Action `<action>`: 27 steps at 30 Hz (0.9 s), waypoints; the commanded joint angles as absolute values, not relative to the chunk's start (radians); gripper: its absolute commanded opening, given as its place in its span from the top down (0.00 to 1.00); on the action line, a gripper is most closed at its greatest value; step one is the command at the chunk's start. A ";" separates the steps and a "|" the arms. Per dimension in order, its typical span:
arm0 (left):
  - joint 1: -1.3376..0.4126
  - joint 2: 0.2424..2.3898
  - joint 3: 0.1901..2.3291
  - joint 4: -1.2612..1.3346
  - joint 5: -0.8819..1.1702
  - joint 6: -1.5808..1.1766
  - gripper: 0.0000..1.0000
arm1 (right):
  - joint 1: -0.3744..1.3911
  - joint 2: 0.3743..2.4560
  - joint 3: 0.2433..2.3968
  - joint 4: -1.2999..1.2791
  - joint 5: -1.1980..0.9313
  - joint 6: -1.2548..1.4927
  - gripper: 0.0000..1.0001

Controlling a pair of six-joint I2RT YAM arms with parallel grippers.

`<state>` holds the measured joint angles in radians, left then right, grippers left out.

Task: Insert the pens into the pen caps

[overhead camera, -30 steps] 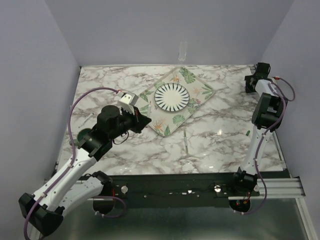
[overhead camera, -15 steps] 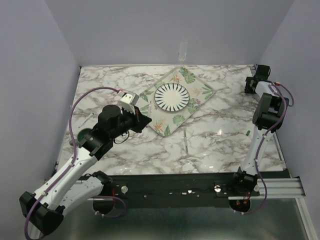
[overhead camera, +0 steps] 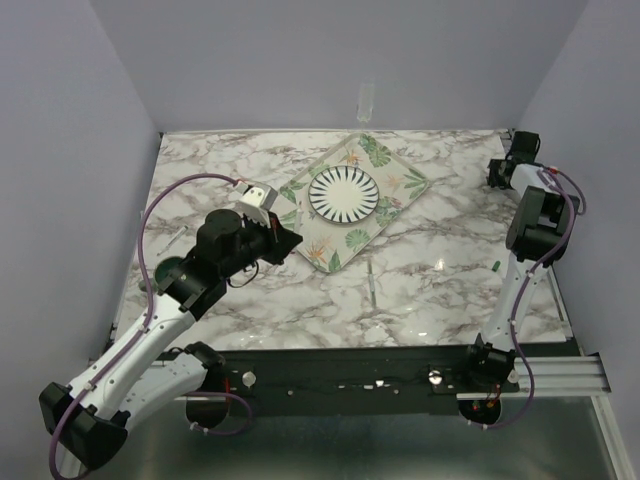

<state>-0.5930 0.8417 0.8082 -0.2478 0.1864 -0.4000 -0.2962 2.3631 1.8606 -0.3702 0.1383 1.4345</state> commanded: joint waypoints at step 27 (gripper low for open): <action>-0.589 0.822 0.793 -0.219 0.164 -0.387 1.00 | -0.242 2.473 1.999 -0.144 0.339 1.351 0.99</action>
<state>-0.5911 0.8421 0.8062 -0.2321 0.1864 -0.4004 -0.2394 2.4317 2.0220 -0.0471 0.2337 1.3434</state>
